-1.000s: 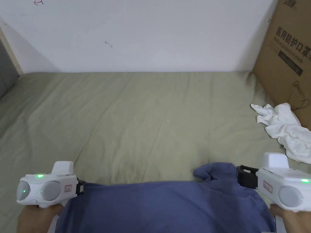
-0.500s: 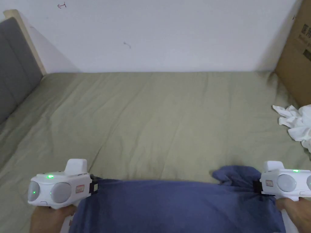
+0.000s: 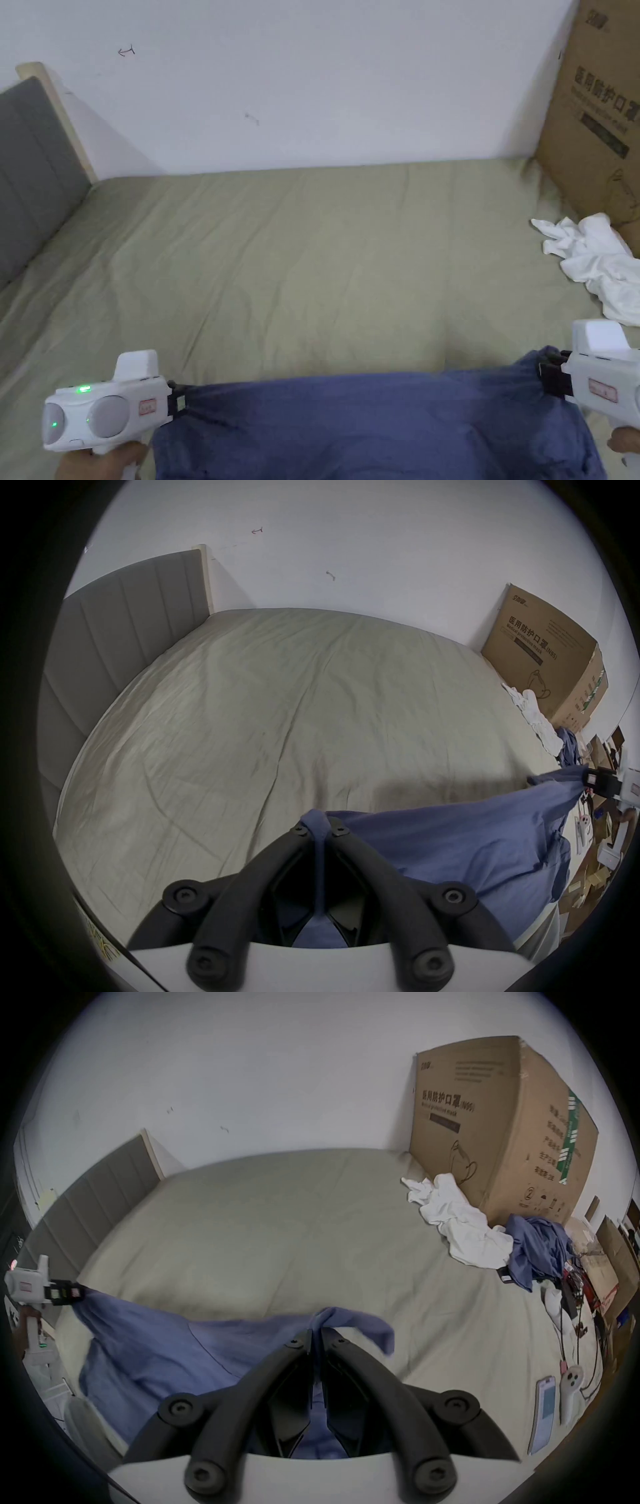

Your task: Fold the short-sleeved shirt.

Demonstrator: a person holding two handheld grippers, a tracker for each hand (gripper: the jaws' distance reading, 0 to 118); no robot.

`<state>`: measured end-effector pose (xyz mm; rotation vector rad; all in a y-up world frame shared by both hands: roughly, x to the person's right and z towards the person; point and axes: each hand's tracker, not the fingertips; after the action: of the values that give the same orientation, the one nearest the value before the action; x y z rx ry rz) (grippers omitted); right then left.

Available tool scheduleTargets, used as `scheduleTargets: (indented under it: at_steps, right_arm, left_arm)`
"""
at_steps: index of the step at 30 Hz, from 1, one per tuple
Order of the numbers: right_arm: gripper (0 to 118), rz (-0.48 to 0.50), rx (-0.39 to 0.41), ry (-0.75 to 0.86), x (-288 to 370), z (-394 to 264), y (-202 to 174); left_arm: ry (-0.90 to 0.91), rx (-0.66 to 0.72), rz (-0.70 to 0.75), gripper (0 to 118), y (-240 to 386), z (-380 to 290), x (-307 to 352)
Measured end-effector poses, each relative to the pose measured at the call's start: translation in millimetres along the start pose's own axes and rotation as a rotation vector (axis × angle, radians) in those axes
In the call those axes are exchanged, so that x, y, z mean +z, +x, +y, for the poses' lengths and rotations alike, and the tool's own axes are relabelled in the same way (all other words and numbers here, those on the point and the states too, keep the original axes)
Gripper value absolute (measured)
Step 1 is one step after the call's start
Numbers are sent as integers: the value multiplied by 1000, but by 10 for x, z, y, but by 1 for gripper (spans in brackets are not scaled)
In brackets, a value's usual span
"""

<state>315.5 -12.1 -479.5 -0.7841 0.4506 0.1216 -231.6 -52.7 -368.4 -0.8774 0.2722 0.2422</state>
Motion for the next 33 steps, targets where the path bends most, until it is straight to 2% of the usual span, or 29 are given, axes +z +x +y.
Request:
scheduleTargets:
  at_steps: [4, 10, 18, 21, 28, 29, 30, 31, 32, 33]
  right_arm:
    - [4, 55, -31, 33, 477, -266, -10]
    - [4, 82, -65, 27, 893, -834, -90]
    - [4, 34, -104, -101, 757, -1631, -84]
    - [4, -12, -112, -164, 601, -1845, -91]
    - [5, -49, -142, -208, 408, -2042, -36]
    - [9, -50, -145, -204, 434, -2013, -41]
    - [20, -49, -150, -199, 472, -1981, -48]
    - [41, -51, -150, -185, 528, -1940, -61]
    - [69, -57, -138, -155, 603, -1870, -86]
    - [81, -65, -124, -111, 686, -1785, -110]
  left_arm:
    - [12, 22, -5, 2, -85, -186, 259]
    - [6, 42, -18, 2, -164, -636, 565]
    - [-90, 77, 7, 2, -260, -1432, 558]
    - [-104, 78, 19, 2, -252, -1653, 507]
    - [-131, 23, 60, 3, -151, -1856, 394]
    - [-135, 27, 61, 13, -126, -1832, 415]
    - [-144, 38, 58, 23, -117, -1792, 440]
    - [-146, 52, 56, 43, -111, -1748, 483]
    - [-134, 75, 50, 75, -100, -1701, 543]
    - [-106, 89, 41, 94, -89, -1641, 634]
